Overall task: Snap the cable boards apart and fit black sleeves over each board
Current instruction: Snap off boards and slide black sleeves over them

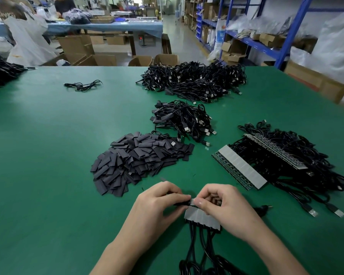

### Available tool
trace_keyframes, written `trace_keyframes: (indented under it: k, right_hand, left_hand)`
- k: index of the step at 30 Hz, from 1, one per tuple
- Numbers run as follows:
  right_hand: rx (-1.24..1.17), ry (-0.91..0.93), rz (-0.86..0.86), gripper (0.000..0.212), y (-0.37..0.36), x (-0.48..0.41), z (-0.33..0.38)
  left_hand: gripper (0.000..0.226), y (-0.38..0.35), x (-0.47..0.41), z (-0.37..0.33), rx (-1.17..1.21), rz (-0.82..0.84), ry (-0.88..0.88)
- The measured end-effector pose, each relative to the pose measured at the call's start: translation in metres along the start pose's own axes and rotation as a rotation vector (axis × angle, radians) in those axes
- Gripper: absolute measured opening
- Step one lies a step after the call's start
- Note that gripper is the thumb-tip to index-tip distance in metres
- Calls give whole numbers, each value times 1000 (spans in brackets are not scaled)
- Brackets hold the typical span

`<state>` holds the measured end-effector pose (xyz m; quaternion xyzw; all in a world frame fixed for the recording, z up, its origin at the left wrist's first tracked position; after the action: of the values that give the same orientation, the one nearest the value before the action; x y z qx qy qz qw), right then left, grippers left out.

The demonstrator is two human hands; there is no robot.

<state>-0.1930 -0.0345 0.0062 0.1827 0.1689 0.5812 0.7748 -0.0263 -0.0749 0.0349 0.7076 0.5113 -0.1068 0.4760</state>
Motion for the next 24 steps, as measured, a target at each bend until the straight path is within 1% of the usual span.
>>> trace_keyframes:
  k: [5, 9, 11, 14, 16, 17, 19, 20, 22, 24]
  right_hand:
    - [36, 5, 10, 15, -2, -1, -4]
    - [45, 11, 38, 17, -5, 0, -2]
    - [58, 26, 34, 18, -2, 0, -1]
    - [80, 99, -17, 12, 6, 0, 5]
    - [127, 142, -29, 21, 5, 1, 8]
    - [138, 153, -23, 20, 3, 2, 9]
    - [151, 165, -31, 9, -1, 2, 8]
    - [154, 166, -48, 4, 0, 2, 7]
    - [144, 162, -76, 7, 3, 0, 6]
    - [114, 146, -93, 11, 7, -1, 6]
  left_hand:
    - [17, -7, 2, 4, 45, 85, 60]
    - [14, -10, 4, 10, 123, 110, 182]
    - [12, -11, 4, 16, 161, 93, 275]
    - [14, -11, 6, 30, 222, 60, 454]
    - [16, -13, 10, 37, 275, 63, 561]
    - [16, -14, 11, 39, 296, 64, 588]
    - [16, -13, 11, 38, 315, 53, 588]
    - [14, -12, 9, 35, 304, 47, 556]
    - [14, -8, 4, 26, 218, 49, 422]
    - [22, -4, 2, 18, 126, 45, 309]
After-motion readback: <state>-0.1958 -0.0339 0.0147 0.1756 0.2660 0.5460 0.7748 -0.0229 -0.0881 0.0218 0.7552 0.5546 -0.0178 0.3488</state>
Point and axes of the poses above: each hand's wrist, its own x-axis away from the middle knuckle, its own y-axis out of the back of the hand, z = x × y, the point moved 8 cm from there along -x, towards the middle knuckle, and after that the axes turned 11 degrees about -z, right-handed, at the moved point
